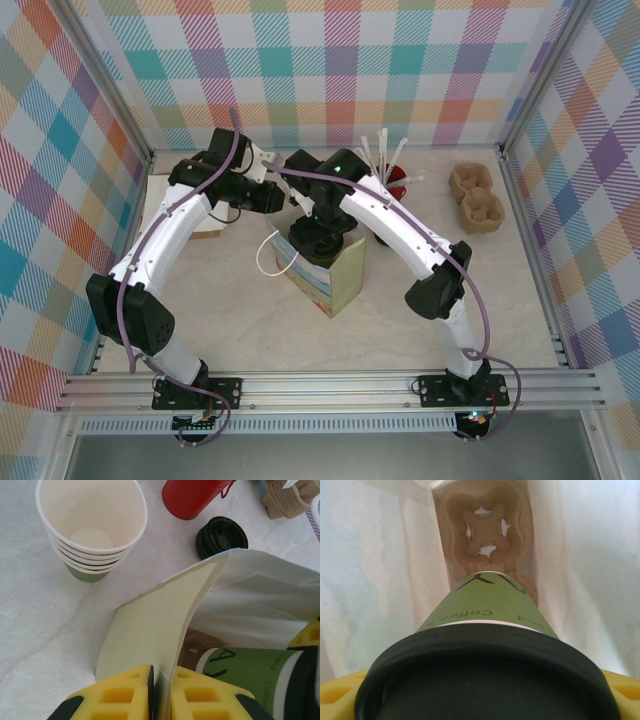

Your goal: Pack the takeout coffee

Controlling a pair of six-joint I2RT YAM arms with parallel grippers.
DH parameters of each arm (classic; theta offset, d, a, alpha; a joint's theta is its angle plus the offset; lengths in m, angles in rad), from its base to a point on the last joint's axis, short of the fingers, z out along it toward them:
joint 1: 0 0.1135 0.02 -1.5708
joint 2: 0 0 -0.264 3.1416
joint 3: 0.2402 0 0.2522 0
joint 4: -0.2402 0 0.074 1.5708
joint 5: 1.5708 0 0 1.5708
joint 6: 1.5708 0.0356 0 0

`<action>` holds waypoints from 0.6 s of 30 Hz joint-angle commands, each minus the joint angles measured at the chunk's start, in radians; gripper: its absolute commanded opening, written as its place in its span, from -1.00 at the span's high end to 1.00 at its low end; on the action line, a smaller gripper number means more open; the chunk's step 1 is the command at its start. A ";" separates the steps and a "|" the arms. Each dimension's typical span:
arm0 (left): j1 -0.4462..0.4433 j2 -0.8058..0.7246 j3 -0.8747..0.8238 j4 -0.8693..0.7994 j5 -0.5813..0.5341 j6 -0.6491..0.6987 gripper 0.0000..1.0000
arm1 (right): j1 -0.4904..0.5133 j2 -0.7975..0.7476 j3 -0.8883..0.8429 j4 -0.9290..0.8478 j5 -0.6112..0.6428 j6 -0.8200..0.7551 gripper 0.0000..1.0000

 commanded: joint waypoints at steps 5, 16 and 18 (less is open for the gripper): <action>-0.004 -0.044 -0.039 0.062 0.003 -0.052 0.66 | 0.005 0.025 -0.027 -0.078 0.002 -0.055 -0.56; 0.007 -0.078 -0.080 0.054 -0.076 -0.070 0.37 | -0.018 0.018 -0.075 -0.046 -0.020 -0.088 -0.56; 0.009 -0.083 -0.085 0.054 -0.076 -0.067 0.36 | -0.021 0.017 -0.090 -0.036 -0.016 -0.096 -0.57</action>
